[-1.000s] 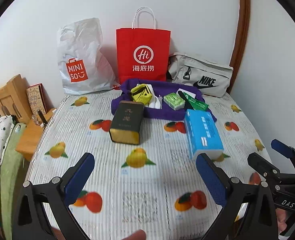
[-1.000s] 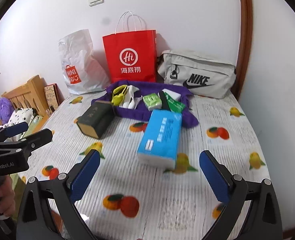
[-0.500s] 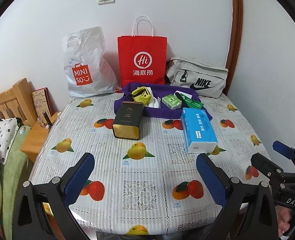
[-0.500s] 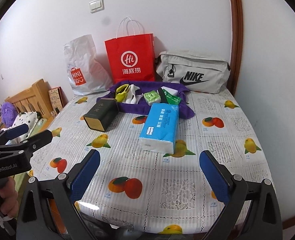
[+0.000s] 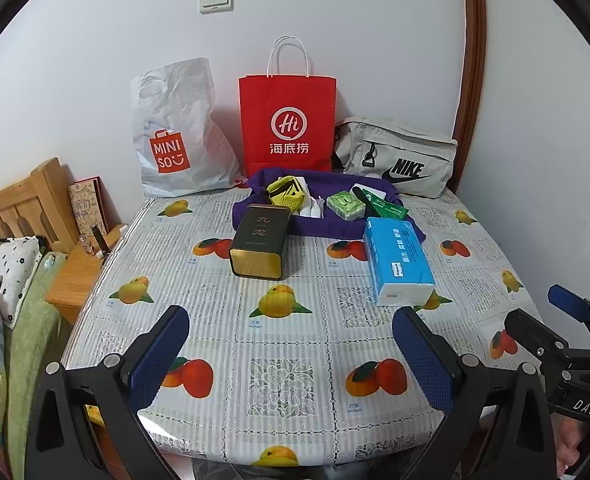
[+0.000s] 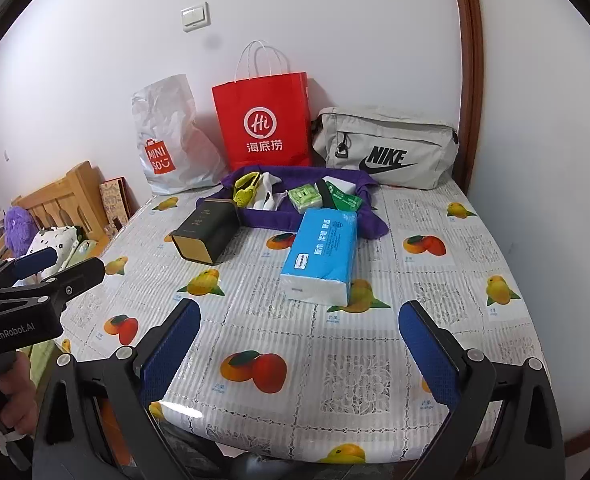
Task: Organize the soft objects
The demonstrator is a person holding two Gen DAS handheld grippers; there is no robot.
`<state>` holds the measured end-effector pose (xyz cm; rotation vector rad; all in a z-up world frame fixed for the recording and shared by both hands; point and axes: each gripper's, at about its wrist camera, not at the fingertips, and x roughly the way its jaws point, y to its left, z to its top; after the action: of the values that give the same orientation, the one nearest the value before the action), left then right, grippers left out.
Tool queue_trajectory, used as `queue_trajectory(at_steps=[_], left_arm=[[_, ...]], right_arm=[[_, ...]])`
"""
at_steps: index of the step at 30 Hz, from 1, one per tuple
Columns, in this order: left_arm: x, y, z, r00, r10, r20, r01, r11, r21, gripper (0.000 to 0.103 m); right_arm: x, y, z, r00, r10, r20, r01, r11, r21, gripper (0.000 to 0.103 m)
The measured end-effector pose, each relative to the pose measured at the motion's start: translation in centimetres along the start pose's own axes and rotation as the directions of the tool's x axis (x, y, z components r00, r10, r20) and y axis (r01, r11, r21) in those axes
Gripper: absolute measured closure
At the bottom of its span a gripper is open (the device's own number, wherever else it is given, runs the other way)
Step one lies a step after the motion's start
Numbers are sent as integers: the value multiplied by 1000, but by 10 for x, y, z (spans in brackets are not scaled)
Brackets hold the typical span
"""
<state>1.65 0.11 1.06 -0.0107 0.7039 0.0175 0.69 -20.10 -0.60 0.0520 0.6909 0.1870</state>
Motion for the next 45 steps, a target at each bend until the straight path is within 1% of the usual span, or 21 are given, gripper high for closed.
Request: queue_trajectory(at_steps=[45], left_arm=[[-2,-2,-6,1000,-5,-8,5,1000,1,0]], right_arm=[[-1,1,1,1000,3,-4,-3,1000,1,4]])
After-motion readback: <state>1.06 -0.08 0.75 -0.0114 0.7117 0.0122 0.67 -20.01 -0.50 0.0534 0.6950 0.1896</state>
